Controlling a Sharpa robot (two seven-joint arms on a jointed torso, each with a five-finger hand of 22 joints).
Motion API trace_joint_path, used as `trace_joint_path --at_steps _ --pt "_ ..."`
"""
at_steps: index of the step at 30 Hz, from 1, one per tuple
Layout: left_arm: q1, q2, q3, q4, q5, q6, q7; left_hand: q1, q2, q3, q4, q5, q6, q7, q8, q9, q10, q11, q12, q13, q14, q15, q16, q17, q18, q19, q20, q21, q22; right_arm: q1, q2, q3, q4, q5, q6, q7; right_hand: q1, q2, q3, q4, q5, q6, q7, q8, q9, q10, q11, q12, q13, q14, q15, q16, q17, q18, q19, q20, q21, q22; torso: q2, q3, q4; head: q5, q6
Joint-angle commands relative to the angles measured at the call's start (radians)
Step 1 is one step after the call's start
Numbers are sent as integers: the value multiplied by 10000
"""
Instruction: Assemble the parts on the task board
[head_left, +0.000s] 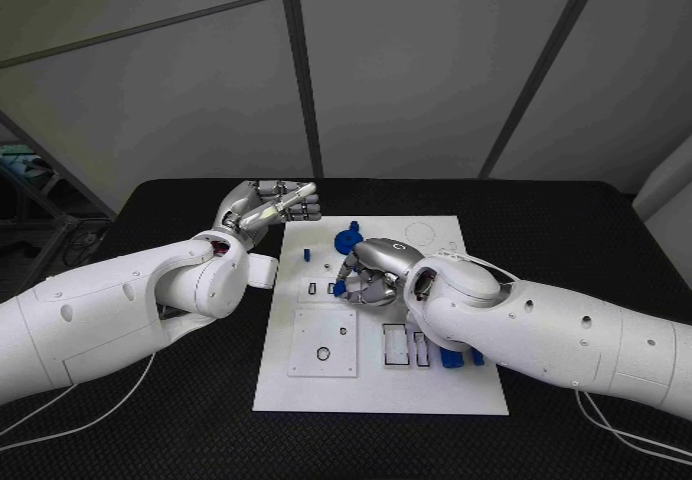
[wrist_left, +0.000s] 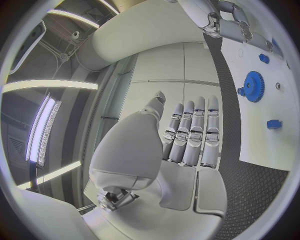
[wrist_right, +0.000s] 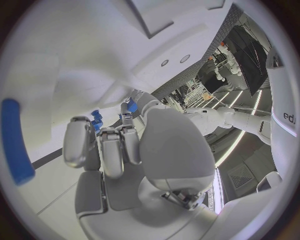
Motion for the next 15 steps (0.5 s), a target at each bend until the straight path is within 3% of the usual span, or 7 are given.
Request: trace_joint_path --at_steps 1,15 --pt "13 -3 7 2 -66 134 2 -6 60 3 -43 -32 50 28 -65 -2 9 -45 -48 -3 67 -9 -40 14 0 77 12 -42 -13 8 -94 5 207 -201 -315 -46 -49 11 10 -22 -1 43 10 32 10 -16 6 -29 1131 1057 -72 57 2634 -75 -32 -53 -3 7 0 5 -14 9 4" --pt "13 -57 5 -37 -67 142 -56 -10 60 1 -44 -33 51 26 -67 -2 10 -45 -49 -3 68 -9 -43 15 -1 78 12 -42 -15 134 -564 18 1144 -1055 392 -1010 -114 25 6 1 -14 94 -7 64 19 21 -4 5 1176 1057 -75 57 2634 -95 26 -52 43 107 -2 -21 -13 -18 29"
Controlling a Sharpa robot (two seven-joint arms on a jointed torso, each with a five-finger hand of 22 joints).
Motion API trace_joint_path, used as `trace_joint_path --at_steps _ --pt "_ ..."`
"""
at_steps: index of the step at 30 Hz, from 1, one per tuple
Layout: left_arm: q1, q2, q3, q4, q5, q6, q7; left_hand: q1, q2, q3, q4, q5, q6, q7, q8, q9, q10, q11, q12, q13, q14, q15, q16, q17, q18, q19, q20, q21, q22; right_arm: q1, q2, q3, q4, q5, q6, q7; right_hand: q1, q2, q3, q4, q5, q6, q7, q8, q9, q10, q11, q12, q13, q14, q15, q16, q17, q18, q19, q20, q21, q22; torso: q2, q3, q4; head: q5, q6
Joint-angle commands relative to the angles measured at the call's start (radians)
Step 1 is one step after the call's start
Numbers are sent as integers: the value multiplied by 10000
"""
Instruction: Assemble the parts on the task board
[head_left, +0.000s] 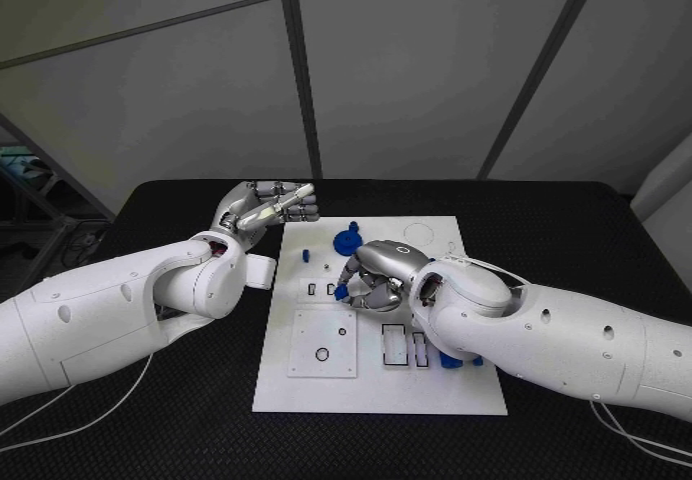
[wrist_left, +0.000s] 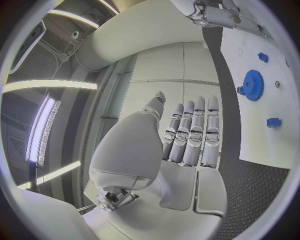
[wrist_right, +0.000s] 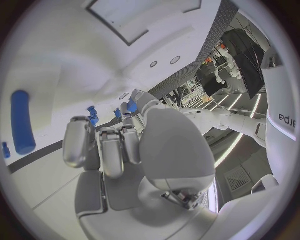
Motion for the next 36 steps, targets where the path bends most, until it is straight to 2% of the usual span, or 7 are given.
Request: trace_joint_path --at_steps 1,8,9,15,21,27,36 --pt "13 -17 5 -9 -66 126 -18 -11 60 1 -44 -33 51 26 -68 -2 10 -45 -50 -3 68 -9 -44 15 -1 78 12 -42 -16 125 -37 12 193 -677 448 -643 -115 26 6 1 -3 100 -9 67 20 22 -4 6 1176 1057 -76 57 2634 -96 26 -52 43 28 10 -12 3 -4 10" --pt "14 -31 3 -60 -66 124 -30 -11 60 1 -44 -33 51 26 -68 -2 10 -45 -50 -3 68 -9 -44 15 -1 78 12 -42 -16 408 7 13 361 -1177 911 -1142 -136 31 9 4 13 133 -25 88 25 21 -16 3 1172 1057 -81 57 2634 -99 38 -54 52 50 5 -27 6 -37 23" --pt "14 -30 3 -68 -66 125 -33 -13 60 1 -45 -33 53 23 -68 -2 12 -46 -50 -3 70 -9 -45 15 -1 79 12 -42 -17 438 19 14 378 -1259 934 -1220 -149 30 7 8 22 144 -30 95 27 28 -20 9 1181 1057 -84 57 2634 -103 47 -55 58 65 12 -13 17 -49 37" --pt "14 -29 1 -104 -66 129 -53 -13 60 1 -45 -33 53 23 -68 -2 12 -46 -50 -3 70 -9 -45 15 -1 79 12 -42 -17 575 111 14 429 -1635 1041 -1533 -162 32 8 11 41 160 -38 105 30 32 -27 12 1185 1057 -89 57 2634 -109 66 -57 73 97 6 -13 25 -45 51" --pt "16 -43 1 -147 -67 118 -63 -13 60 1 -45 -33 53 23 -68 -2 12 -46 -50 -3 70 -9 -45 15 -1 79 12 -42 -17 769 431 11 301 -2049 1738 -1808 -165 37 17 7 65 177 -49 116 32 50 -36 29 1207 1057 -95 57 2634 -113 80 -61 84 122 1 -14 17 -18 63" --pt "17 -48 0 -157 -68 109 -72 -13 60 1 -45 -33 53 23 -68 -2 12 -46 -50 -3 70 -9 -45 15 -1 79 12 -42 -17 837 698 9 171 -2371 2277 -1986 -169 38 17 8 65 181 -51 119 33 38 -37 16 1191 1057 -97 57 2634 -111 73 -61 78 110 17 11 27 0 51" --pt "18 -50 0 -150 -69 108 -92 -13 60 1 -45 -33 53 23 -68 -2 12 -46 -50 -3 70 -9 -45 15 -1 79 12 -42 -17 871 945 3 60 -2650 2931 -2146 -188 40 14 15 57 190 -56 126 34 28 -39 5 1177 1057 -103 57 2634 -107 61 -64 68 92 18 12 26 112 -3"
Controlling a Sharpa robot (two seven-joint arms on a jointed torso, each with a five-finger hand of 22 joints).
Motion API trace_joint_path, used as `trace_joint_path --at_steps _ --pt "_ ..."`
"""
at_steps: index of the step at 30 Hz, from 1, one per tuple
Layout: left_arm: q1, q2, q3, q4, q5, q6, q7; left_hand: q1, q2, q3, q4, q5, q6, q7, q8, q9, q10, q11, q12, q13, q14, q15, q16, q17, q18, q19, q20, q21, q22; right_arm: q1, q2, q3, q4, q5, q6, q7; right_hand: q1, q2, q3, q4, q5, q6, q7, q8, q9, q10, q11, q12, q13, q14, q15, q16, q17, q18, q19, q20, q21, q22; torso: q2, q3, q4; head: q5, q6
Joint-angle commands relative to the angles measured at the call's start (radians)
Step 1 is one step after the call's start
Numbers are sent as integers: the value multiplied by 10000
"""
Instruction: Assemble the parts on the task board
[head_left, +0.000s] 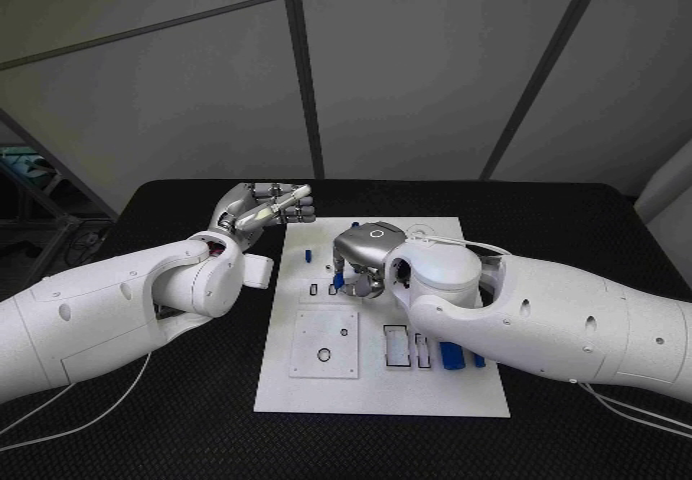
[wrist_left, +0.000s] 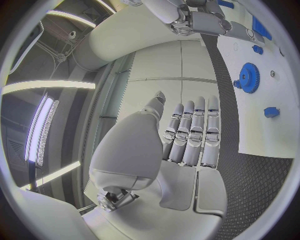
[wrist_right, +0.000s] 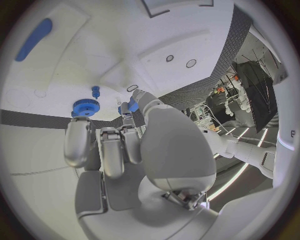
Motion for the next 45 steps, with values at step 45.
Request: trace_joint_path --at_steps 45 --pt "16 71 7 -66 -69 106 0 -18 57 -2 -56 -33 54 11 -76 -2 16 -52 -54 -3 76 -10 -56 17 -1 81 10 -43 -15 40 301 -17 -214 -782 1446 -348 -104 95 14 38 8 82 -10 63 16 11 -49 -16 1154 1020 -88 57 2635 -96 -8 -42 3 -67 3 7 0 445 -137"
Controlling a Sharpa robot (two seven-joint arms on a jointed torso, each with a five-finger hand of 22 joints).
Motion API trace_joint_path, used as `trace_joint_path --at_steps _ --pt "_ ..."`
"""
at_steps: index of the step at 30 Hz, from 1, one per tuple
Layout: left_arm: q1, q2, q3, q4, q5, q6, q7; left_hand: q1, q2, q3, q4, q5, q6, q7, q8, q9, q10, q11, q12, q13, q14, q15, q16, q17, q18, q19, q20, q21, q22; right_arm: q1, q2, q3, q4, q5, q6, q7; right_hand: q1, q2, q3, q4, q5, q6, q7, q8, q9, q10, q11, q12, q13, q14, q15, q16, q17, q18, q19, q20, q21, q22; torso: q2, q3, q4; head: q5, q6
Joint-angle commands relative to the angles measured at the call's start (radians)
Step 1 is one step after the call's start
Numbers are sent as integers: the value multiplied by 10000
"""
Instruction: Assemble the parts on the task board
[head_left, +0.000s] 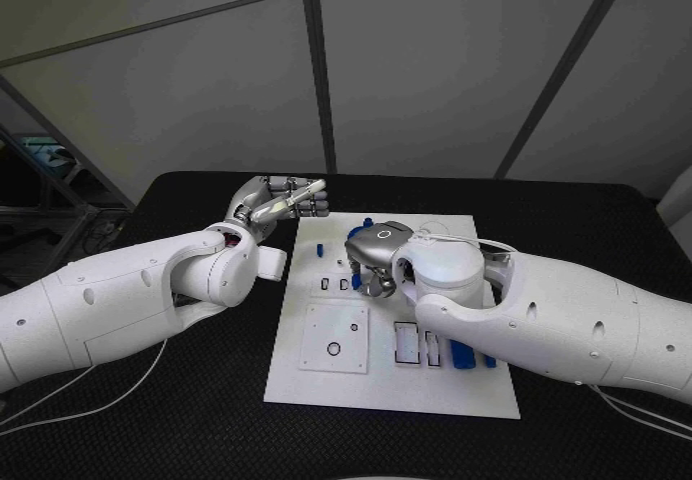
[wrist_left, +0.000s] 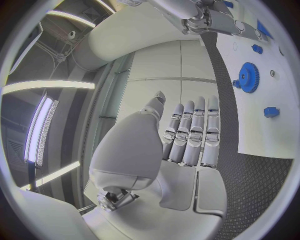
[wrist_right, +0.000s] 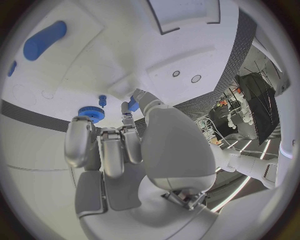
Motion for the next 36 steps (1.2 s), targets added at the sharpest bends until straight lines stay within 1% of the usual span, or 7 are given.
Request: trace_joint_path --at_steps 1,9,14,18,22,29,36 --pt "16 18 7 3 -67 106 35 -18 57 -2 -56 -33 54 10 -34 -2 16 -52 -54 -2 76 -10 -56 17 -1 82 11 -43 -17 20 37 -3 -26 -96 166 -49 -12 110 15 37 41 42 -14 26 15 11 -50 -16 1154 1058 -53 57 2630 -96 -8 -42 4 -8 0 4 0 14 -12" --pt "16 35 7 -11 -67 112 33 -18 57 -2 -56 -33 54 10 -34 -2 16 -52 -54 -2 76 -10 -56 17 -1 82 11 -43 -17 19 79 -8 -55 -157 78 -32 -56 99 4 52 32 19 -11 17 9 -14 -51 -43 1122 1053 -60 51 2613 -90 -27 -50 -14 -38 1 9 6 12 -24" --pt "16 42 7 -17 -67 112 30 -18 57 -2 -56 -33 54 10 -34 -2 16 -52 -54 -2 76 -10 -56 17 -1 82 11 -43 -17 19 87 -10 -72 -168 58 -11 -91 78 -7 59 26 -14 -5 3 0 -38 -49 -67 1094 1049 -62 44 2596 -86 -43 -56 -29 -62 3 8 -7 5 -27" --pt "16 49 7 -15 -67 113 28 -18 57 -2 -56 -33 54 10 -34 -2 16 -52 -54 -2 76 -10 -56 17 -1 82 11 -43 -17 19 95 -11 -94 -171 67 -5 -112 59 -15 60 24 -42 0 -9 -7 -57 -47 -87 1070 1046 -62 38 2583 -82 -56 -59 -41 -82 -6 -2 -1 15 -27" --pt "16 49 7 -15 -67 113 24 -18 57 -2 -56 -33 54 10 -34 -2 16 -52 -54 -2 76 -10 -56 17 -1 82 11 -43 -17 19 111 -11 -110 -173 78 -3 -138 36 -24 61 22 -80 9 -26 -16 -85 -41 -115 1038 1043 -61 33 2570 -78 -73 -61 -58 -109 -1 7 5 29 -36" --pt "16 46 7 -13 -67 111 19 -22 57 -4 -59 -33 53 11 -38 -2 14 -53 -57 -3 78 -11 -62 17 -1 83 10 -44 -20 19 137 -13 -133 -200 63 0 -180 2 -35 65 16 -138 26 -54 -30 -109 -29 -142 1010 1039 -55 26 2553 -72 -93 -61 -79 -142 -4 0 5 34 -48" --pt "16 46 7 -14 -67 108 10 -23 56 -4 -60 -33 53 12 -39 -3 14 -52 -58 -3 78 -11 -64 17 -1 83 10 -44 -20 19 147 -15 -141 -233 59 -2 -259 -58 -56 78 1 -269 64 -120 -57 -158 1 -191 954 1035 -35 20 2539 -65 -120 -51 -110 -188 0 8 -4 46 -56"
